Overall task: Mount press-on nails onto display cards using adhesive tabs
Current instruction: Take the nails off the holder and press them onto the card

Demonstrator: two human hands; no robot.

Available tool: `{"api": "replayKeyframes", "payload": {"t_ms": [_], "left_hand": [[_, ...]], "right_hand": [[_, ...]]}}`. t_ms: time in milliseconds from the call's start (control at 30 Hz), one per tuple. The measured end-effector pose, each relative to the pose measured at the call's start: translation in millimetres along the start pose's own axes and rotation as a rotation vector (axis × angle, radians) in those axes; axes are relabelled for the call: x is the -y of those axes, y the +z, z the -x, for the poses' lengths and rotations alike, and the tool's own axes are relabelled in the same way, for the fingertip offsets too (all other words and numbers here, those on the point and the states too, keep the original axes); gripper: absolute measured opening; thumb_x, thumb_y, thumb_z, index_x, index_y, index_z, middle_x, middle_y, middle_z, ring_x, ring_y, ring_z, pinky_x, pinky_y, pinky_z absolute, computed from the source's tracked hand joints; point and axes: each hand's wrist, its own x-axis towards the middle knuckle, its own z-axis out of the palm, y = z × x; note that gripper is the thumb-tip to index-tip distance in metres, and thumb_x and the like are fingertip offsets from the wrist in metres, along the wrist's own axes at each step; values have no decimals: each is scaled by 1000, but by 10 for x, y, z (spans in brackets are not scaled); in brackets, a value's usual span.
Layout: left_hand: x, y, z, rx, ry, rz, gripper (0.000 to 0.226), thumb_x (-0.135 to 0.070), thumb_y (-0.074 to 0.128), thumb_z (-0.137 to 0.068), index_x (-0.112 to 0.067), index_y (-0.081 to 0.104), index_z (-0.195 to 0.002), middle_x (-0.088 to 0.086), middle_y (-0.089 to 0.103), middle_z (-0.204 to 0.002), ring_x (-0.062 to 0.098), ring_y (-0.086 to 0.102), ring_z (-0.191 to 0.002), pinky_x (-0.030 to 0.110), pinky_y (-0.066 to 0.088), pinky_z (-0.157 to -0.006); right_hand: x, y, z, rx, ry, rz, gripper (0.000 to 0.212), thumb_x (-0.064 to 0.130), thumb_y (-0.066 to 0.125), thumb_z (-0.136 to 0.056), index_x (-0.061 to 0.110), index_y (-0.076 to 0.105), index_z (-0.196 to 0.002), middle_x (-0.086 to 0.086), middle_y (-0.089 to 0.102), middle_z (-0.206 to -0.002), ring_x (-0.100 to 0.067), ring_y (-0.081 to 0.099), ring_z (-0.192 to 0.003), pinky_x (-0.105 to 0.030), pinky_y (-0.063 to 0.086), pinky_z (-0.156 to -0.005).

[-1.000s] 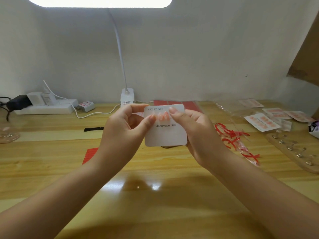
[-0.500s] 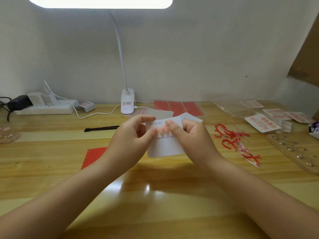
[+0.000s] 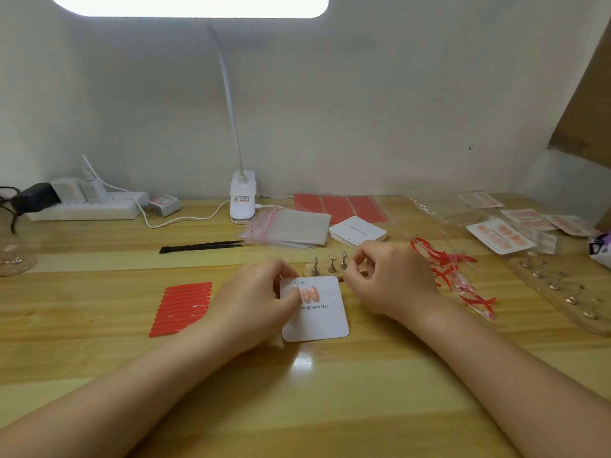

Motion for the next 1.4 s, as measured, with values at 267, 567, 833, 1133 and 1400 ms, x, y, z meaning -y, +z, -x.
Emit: {"api": "replayKeyframes", "payload": {"t_ms": [267, 567, 833, 1133, 1400], "left_hand": [[58, 89, 14, -5, 171, -292, 36, -56, 43, -78, -36, 64, -99, -17, 52, -94, 12, 46, -95, 27, 30, -79], [17, 120, 45, 29, 291, -260, 53, -61, 37, -84, -35, 53, -128, -18, 50, -130, 8, 39, -124, 29, 27, -103], [59, 157, 0, 108, 239, -338, 51, -60, 28, -96, -38, 40, -140, -19, 38, -146, 7, 27, -135, 33, 19, -112], [53, 165, 0, 27, 170, -448, 67, -65, 9, -91, -36, 52, -134, -14, 49, -138, 13, 40, -126, 31, 29, -102], [95, 180, -9, 47, 163, -462, 58, -60, 19, -96, -34, 47, -139, -13, 42, -145, 14, 35, -131, 31, 26, -106]], "right_hand": [[-158, 116, -54, 69, 55, 90, 27, 54, 62, -76, 28, 66, -83, 14, 51, -56, -9, 55, -61, -20, 27, -47], [-165, 128, -49, 128, 44, 19, 31, 57, 64, -77, 31, 73, -92, 18, 46, -56, -9, 59, -71, -20, 31, -51], [-124, 121, -63, 253, -100, 125, 37, 51, 48, -95, 26, 74, -103, 8, 72, -94, -14, 64, -87, -31, 53, -67], [33, 147, 29, 161, -116, 39, 28, 42, 53, -93, 28, 73, -107, 7, 70, -77, -9, 56, -66, -24, 40, -52], [15, 164, -15, 14, 131, -10, 27, 42, 58, -91, 21, 75, -89, 14, 42, -49, -10, 48, -54, -21, 25, -45]]}}
